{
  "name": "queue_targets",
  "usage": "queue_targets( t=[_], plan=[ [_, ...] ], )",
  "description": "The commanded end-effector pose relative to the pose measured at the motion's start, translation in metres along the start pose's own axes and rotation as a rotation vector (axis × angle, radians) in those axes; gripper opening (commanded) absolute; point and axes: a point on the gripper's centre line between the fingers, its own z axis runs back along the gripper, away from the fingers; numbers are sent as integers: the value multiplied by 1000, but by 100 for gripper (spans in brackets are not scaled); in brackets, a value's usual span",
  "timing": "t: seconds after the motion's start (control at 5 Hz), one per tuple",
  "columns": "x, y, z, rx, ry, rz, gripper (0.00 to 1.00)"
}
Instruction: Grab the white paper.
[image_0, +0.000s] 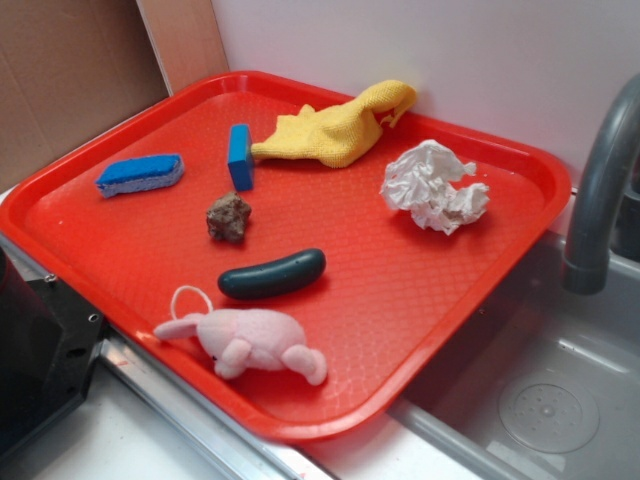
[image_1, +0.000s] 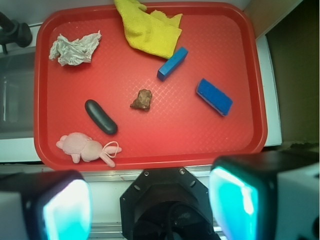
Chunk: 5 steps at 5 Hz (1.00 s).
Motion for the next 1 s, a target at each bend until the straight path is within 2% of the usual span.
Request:
queue_targets(
  t=[0.0, 0.2, 0.4, 0.6, 0.8],
  plan=[
    [0, 0, 0, 0, 0, 0, 100],
    [44, -22, -54, -41, -13, -176, 100],
    [88, -69, -85, -26, -70, -310, 100],
    [114, -90, -110, -33, -103, -364, 100],
    [114, -100, -131, -52, -131, -414, 100]
  ],
)
